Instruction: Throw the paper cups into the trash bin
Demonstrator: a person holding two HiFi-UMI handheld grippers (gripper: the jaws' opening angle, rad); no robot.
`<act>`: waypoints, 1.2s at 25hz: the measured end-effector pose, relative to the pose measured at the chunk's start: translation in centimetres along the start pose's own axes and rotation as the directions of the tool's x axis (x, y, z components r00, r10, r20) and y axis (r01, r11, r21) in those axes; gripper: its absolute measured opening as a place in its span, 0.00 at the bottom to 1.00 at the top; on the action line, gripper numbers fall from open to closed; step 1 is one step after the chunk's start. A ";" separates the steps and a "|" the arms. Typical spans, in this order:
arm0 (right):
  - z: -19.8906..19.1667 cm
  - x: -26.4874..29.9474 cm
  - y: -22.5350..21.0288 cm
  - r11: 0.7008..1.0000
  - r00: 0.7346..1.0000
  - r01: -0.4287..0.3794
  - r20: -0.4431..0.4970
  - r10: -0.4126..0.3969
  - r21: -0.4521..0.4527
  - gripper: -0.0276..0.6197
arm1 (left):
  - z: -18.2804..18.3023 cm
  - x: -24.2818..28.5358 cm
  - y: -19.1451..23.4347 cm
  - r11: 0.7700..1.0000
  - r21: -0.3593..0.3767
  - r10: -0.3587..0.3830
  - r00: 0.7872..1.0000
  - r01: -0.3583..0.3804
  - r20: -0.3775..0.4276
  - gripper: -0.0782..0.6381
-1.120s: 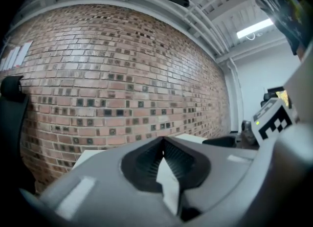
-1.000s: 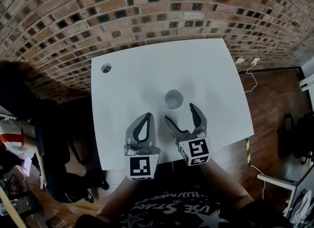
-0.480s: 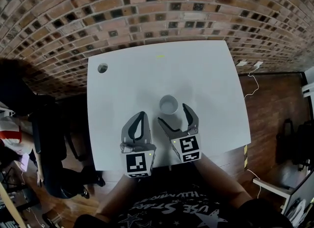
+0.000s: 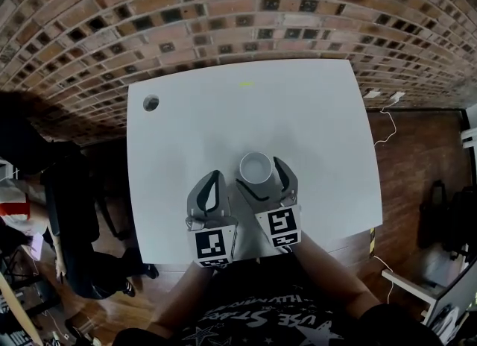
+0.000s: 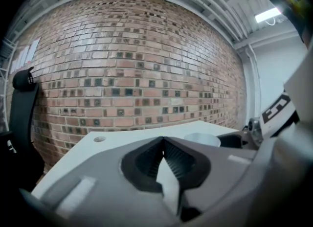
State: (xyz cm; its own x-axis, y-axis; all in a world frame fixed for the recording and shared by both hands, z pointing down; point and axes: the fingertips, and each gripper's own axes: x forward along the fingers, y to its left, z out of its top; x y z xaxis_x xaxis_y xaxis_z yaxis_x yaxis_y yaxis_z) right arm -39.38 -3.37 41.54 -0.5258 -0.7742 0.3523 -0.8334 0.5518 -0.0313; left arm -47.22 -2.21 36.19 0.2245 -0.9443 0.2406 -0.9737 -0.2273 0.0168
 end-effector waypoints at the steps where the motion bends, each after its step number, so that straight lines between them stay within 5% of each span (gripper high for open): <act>1: -0.1 0.2 -0.1 1.000 1.000 0.001 -0.001 -0.001 0.001 0.72 | -0.2 0.2 0.2 1.000 0.004 0.004 1.000 -0.004 0.000 0.12; 12: -0.3 2.3 0.2 0.999 0.999 -0.032 0.002 0.032 -0.044 0.72 | -2.3 1.6 1.3 0.999 -0.039 0.016 0.997 -0.019 -0.081 0.12; 24: 0.7 3.6 -0.2 0.998 0.999 -0.030 0.039 0.032 -0.050 0.71 | -1.7 2.3 1.9 0.999 -0.048 0.019 0.996 -0.023 -0.082 0.12; 30: 0.7 3.8 -0.3 0.999 0.999 -0.031 0.036 0.033 -0.044 0.59 | -2.2 2.1 2.4 0.999 -0.026 0.020 0.998 -0.021 -0.061 0.12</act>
State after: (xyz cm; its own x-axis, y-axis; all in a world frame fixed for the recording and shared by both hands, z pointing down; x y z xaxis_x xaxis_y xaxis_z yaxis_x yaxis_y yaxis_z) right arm -41.24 -6.72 42.22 -0.5586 -0.7666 0.3168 -0.8085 0.5885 -0.0014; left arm -49.19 -4.24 38.92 0.2025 -0.9323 0.2996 -0.9789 -0.2009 0.0366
